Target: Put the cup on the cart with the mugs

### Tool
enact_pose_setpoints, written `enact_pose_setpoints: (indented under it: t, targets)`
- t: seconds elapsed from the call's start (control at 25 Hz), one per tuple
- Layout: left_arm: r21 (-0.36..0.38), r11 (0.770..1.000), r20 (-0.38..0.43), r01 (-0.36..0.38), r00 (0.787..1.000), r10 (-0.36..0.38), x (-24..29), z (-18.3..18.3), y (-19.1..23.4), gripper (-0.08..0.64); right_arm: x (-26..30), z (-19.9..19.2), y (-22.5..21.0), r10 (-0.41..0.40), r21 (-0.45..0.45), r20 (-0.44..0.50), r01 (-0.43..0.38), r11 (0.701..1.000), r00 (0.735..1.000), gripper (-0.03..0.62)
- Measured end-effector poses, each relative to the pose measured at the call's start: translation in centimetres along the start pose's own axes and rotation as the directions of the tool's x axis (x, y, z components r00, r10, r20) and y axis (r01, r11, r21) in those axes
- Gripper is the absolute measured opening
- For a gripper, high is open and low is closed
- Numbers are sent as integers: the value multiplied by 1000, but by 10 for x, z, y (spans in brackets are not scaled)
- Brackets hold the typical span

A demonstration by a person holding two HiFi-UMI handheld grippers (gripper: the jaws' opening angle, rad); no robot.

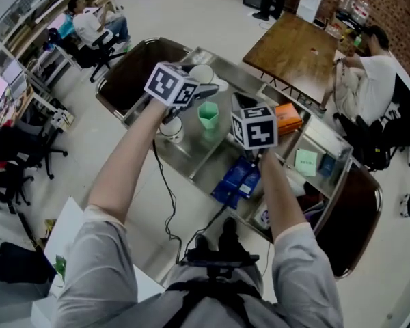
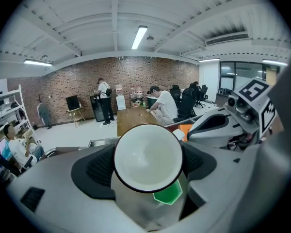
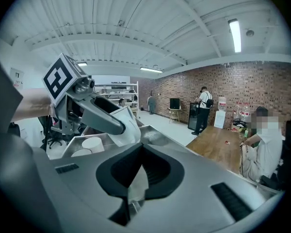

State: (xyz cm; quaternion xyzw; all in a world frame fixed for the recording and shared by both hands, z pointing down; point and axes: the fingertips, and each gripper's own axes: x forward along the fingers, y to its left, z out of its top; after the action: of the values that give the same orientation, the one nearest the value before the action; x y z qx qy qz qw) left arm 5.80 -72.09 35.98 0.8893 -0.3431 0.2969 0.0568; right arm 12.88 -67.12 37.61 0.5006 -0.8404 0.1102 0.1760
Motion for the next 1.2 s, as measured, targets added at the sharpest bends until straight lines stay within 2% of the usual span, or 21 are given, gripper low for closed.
enact_pose_setpoints:
  t: [0.36, 0.92, 1.2]
  targets:
    - [-12, 998, -129, 60, 990, -61, 72, -11, 16, 405, 34, -9, -14, 25, 11, -44, -25, 1000, 999, 8]
    - [18, 996, -334, 88, 940, -78, 136, -60, 26, 405, 48, -20, -30, 41, 35, -53, -39, 999, 998, 8]
    - [39, 995, -384, 96, 920, -73, 152, -78, 23, 405, 45, -25, -35, 39, 42, -57, -37, 998, 998, 8]
